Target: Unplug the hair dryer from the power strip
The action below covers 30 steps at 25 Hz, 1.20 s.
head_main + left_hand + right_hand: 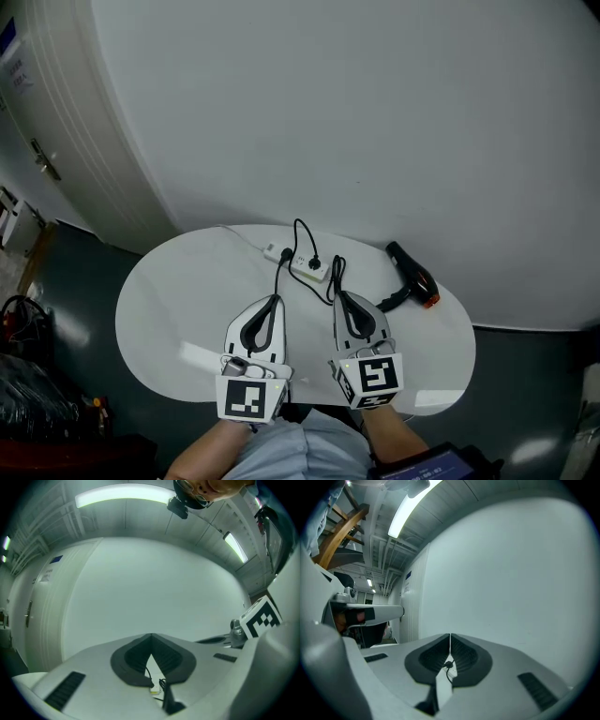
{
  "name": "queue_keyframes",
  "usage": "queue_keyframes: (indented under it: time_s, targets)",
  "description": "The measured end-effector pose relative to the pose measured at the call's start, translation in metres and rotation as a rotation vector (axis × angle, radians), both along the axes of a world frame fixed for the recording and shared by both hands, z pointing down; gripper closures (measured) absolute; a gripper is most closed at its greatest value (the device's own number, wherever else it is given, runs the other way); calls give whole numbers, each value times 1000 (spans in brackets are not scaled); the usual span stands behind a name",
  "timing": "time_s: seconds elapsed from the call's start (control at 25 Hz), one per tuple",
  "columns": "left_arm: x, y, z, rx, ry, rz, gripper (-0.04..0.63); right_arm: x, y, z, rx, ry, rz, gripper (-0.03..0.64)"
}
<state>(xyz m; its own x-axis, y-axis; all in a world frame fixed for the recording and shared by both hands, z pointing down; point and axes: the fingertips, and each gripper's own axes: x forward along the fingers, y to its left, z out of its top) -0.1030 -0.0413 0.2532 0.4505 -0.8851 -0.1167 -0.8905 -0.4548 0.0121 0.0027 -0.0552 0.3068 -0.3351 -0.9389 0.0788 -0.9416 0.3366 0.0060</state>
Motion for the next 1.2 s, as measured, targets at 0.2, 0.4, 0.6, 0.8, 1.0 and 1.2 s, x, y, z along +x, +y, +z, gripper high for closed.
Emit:
queue_keyframes:
  time_s: [0.2, 0.4, 0.6, 0.8, 1.0, 1.2]
  targets:
    - [0, -14, 6, -24, 2, 14, 597, 3, -8, 5, -21, 8, 16, 614]
    - [6, -33, 17, -24, -46, 34, 597, 9, -26, 16, -55, 7, 16, 614]
    - [14, -53, 25, -78, -10, 29, 597, 8, -46, 33, -98, 0, -7, 613]
    - [18, -79, 44, -153, 13, 16, 597, 8, -75, 54, -141, -2, -32, 613]
    - [23, -98, 72, -224, -6, 18, 597, 6, -100, 87, -209, -7, -49, 612]
    - [26, -120, 101, -280, -35, 15, 597, 2, -122, 120, -270, -3, -85, 612]
